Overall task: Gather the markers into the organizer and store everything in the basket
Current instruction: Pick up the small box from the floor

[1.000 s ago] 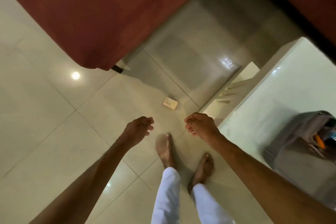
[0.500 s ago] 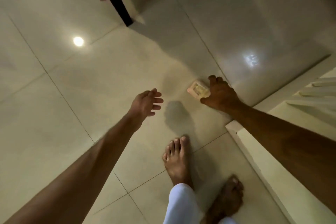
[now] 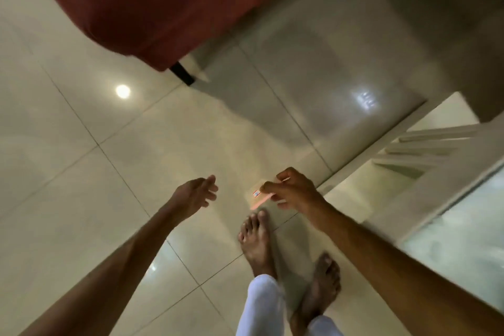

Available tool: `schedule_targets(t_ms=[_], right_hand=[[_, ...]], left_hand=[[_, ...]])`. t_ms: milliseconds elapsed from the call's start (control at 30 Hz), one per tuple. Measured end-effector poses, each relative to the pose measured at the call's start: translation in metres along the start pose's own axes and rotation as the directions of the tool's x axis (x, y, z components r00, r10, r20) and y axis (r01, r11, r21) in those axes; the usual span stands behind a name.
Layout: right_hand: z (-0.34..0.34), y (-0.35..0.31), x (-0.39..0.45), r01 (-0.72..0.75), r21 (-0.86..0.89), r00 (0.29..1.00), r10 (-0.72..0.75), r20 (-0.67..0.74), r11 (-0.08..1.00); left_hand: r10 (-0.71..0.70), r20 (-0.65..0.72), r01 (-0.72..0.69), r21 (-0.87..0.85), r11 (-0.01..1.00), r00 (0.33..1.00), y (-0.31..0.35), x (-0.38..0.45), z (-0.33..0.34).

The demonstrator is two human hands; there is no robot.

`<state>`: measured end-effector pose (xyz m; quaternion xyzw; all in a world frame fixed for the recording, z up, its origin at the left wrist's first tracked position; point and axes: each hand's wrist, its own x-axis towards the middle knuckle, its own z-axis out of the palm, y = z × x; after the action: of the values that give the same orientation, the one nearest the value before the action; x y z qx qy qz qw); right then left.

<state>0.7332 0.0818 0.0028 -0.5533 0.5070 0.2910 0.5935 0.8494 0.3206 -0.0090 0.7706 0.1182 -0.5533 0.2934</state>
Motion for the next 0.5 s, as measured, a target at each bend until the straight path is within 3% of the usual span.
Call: schedule_targets(t_ms=[133, 267, 367, 500], right_hand=[[-0.041, -0.03, -0.111, 0.055, 0.207, 0.982, -0.091, 0.168, 0.977], [-0.098, -0.04, -0.213, -0.051, 0.382, 0.933, -0.093, 0.349, 0.923], [-0.132, -0.024, -0.251, -0.127, 0.513, 0.927, -0.084, 0.367, 0.849], [-0.185, 0.012, -0.29, -0.199, 0.669, 0.925, -0.088, 0.369, 0.716]], left_hand=[[0.074, -0.009, -0.071, 0.191, 0.979, 0.997, 0.054, -0.066, -0.018], [0.136, -0.003, -0.134, 0.157, 0.979, 0.991, 0.125, -0.126, -0.005], [0.152, 0.039, -0.154, 0.078, 0.985, 0.988, 0.163, -0.161, 0.022], [0.175, 0.08, -0.187, 0.18, 0.966, 0.981, 0.191, -0.194, 0.075]])
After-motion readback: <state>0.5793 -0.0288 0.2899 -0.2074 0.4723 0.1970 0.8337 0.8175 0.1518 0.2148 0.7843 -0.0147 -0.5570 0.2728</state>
